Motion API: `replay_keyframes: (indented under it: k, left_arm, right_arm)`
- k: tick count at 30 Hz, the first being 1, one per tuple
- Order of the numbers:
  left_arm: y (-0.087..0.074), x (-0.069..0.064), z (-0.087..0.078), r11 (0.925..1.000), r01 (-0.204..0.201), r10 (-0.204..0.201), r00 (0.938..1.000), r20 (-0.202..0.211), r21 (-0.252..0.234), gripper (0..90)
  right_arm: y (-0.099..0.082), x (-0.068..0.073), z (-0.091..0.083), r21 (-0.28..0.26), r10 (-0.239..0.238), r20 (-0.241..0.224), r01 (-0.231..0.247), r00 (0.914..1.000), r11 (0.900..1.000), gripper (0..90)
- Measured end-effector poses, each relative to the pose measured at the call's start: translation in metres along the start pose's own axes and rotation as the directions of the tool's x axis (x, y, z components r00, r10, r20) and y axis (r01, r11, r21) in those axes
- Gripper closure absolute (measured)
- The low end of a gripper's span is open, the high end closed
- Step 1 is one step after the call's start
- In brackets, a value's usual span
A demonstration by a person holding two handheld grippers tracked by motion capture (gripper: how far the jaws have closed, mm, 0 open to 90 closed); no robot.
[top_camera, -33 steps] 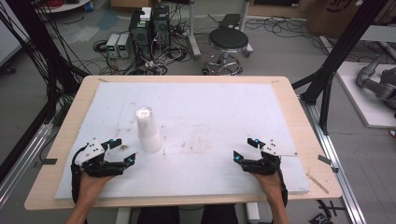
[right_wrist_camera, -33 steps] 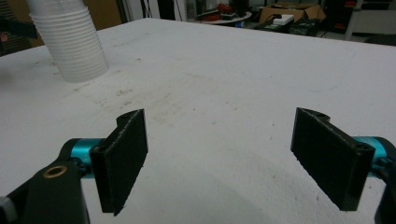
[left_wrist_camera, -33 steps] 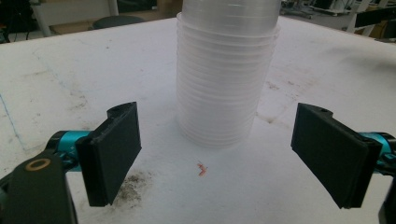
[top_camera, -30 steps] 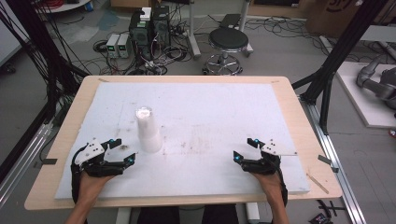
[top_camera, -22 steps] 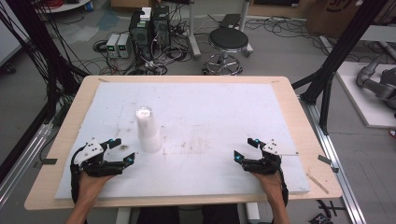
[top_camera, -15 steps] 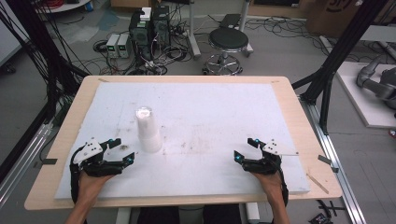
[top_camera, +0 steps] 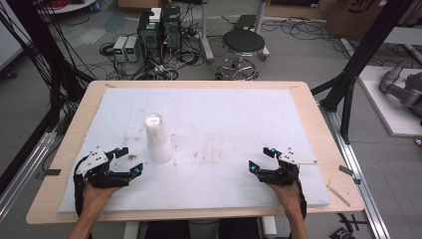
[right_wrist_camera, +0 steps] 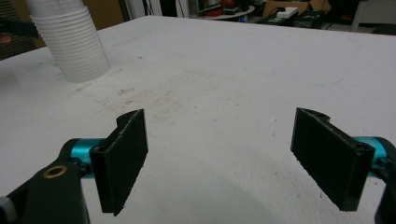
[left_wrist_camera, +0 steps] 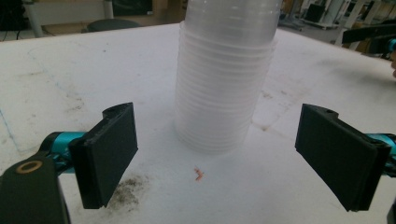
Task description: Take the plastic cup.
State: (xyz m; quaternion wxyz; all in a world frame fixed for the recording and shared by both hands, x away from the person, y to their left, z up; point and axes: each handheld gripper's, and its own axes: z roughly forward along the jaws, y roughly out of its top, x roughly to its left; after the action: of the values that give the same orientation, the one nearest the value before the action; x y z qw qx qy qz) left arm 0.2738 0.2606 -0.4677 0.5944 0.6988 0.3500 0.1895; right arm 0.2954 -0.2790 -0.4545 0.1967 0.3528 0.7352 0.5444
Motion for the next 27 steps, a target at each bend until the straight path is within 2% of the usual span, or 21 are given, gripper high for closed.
replay_keyframes:
  k: [4, 12, 17, 19, 20, 23, 25, 27]
  left_arm:
    - [0.015, 0.0, -0.006, 0.9986, -0.01, 0.01, 0.9999, 0.001, -0.051, 11.7]
    - [0.062, 0.003, -0.015, 0.9949, -0.042, 0.044, 0.9986, 0.028, -0.092, 11.2]
    - [0.089, 0.004, -0.016, 0.9921, -0.06, 0.064, 0.9973, 0.037, -0.11, 11.2]
    - [0.102, 0.004, -0.014, 0.9914, -0.074, 0.08, 0.9956, 0.049, -0.108, 11.3]
    - [0.102, 0.004, -0.014, 0.9914, -0.074, 0.08, 0.9956, 0.049, -0.108, 11.2]
    - [0.114, 0.005, -0.01, 0.9929, -0.076, 0.084, 0.993, 0.083, -0.091, 11.2]
    - [0.121, 0.006, -0.004, 0.9952, -0.075, 0.082, 0.9883, 0.129, -0.063, 11.3]
    - [0.128, 0.006, 0.002, 0.9944, -0.097, 0.102, 0.984, 0.146, -0.042, 11.2]
  right_arm:
    - [0.0, 0.001, 0.001, 0.015, 0.0, -0.002, 0.0, 1.0, 0.9999, 18.9]
    - [0.0, 0.0, 0.0, 0.009, 0.005, -0.004, -0.005, 1.0, 0.9999, 18.9]
    - [0.0, 0.0, 0.0, -0.002, -0.007, -0.006, 0.007, 1.0, 1.0, 18.9]
    - [0.0, 0.0, 0.0, -0.004, -0.011, -0.009, 0.011, 0.9999, 0.9999, 18.9]
    - [0.0, 0.0, 0.0, -0.004, -0.011, -0.009, 0.011, 0.9999, 0.9999, 18.9]
    - [0.0, 0.001, -0.001, -0.001, -0.004, -0.009, 0.004, 1.0, 1.0, 18.9]
    - [0.0, 0.001, -0.001, -0.001, -0.006, -0.009, 0.006, 0.9999, 1.0, 18.9]
    - [0.0, 0.0, 0.0, -0.005, -0.01, -0.009, 0.01, 0.9999, 0.9999, 18.9]
